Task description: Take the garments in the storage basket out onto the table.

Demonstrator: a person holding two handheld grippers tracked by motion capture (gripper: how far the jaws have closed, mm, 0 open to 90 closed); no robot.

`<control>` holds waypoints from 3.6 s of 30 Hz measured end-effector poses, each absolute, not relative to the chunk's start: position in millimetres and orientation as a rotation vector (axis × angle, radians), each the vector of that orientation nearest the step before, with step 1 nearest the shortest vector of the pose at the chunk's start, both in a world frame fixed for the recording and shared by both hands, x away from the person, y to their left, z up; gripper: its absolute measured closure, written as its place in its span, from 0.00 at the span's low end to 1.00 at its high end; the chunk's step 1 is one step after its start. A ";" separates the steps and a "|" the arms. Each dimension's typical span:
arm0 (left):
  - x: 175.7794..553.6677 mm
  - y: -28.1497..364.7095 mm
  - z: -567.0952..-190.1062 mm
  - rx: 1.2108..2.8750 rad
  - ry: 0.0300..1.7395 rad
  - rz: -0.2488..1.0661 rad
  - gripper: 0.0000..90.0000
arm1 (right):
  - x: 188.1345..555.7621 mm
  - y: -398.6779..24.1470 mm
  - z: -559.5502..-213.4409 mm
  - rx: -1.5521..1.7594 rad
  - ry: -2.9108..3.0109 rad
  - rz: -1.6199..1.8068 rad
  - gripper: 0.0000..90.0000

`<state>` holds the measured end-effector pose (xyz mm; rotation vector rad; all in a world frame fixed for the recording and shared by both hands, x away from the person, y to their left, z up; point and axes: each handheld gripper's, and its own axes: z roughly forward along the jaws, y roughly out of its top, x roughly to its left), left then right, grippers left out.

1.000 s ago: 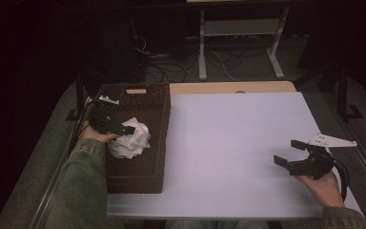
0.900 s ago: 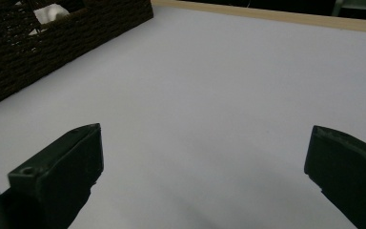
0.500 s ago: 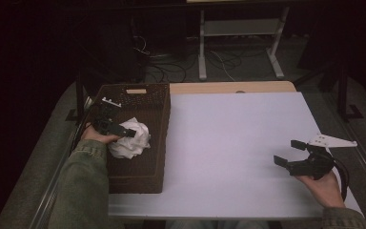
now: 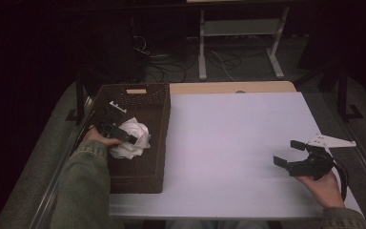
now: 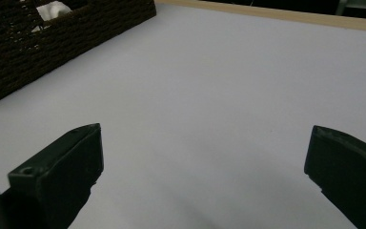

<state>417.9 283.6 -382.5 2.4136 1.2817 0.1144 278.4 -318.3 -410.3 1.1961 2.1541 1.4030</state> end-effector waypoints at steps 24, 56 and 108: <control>415.5 274.8 -369.5 2.604 1.262 0.199 0.76 | 278.3 -317.3 -410.4 1.195 2.162 1.400 0.00; 403.6 271.5 -273.9 2.720 1.013 0.103 0.83 | 276.0 -318.3 -408.9 1.194 2.137 1.422 0.00; 392.0 219.2 -78.5 2.863 0.704 0.221 0.83 | 274.4 -325.2 -410.4 1.225 2.102 1.484 0.00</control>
